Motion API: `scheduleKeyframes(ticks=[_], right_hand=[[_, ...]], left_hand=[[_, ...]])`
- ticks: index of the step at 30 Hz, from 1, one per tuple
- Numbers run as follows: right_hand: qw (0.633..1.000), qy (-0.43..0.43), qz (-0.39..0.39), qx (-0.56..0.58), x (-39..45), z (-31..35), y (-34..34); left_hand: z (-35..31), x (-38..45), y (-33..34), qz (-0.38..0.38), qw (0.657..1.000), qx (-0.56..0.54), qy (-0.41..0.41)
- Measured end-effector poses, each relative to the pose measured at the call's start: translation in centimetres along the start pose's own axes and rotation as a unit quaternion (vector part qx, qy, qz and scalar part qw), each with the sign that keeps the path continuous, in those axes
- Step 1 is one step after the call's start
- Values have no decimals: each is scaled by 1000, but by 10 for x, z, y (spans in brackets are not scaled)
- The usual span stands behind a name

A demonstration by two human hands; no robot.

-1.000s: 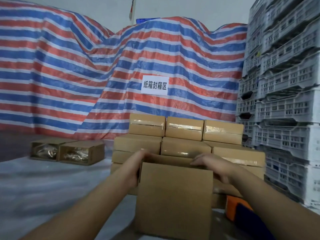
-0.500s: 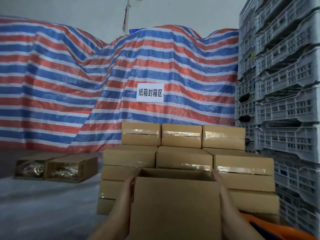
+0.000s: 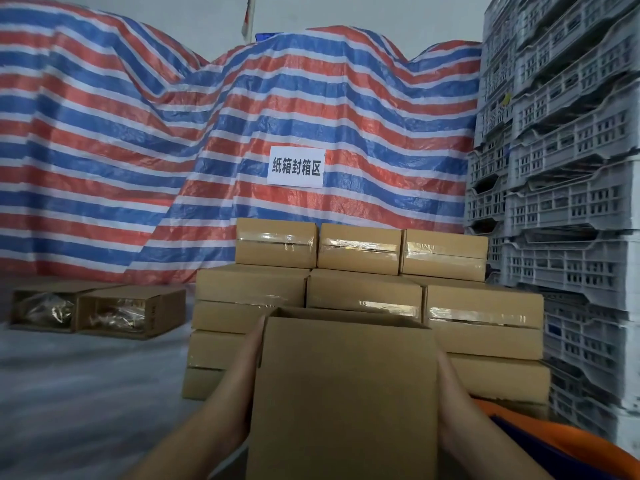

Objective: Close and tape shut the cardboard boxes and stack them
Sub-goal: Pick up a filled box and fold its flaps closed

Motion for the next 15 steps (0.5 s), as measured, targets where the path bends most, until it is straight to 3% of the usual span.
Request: scheduleKeyframes(ticks=[3,10,15], right_hand=[[1000,3,1,0,-4,0,2],[999,6,-2,40,-5,1,3],[999,-49,17,5,-2,15,2]], left_hand=[[-5,-1,1,44,999,8,3],[-5,2,-2,39,999,3,0],[-1,5,-3,36,999,-4,-10]])
Point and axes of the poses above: each hand's wrist, its own x-axis towards the middle knuckle, its own y-axis out of the palm, z = x × y, the point moved 1 cm from there along x, towards the middle knuckle, and after that the axes turned 2 degrees about -x, right-handed, at the moved point
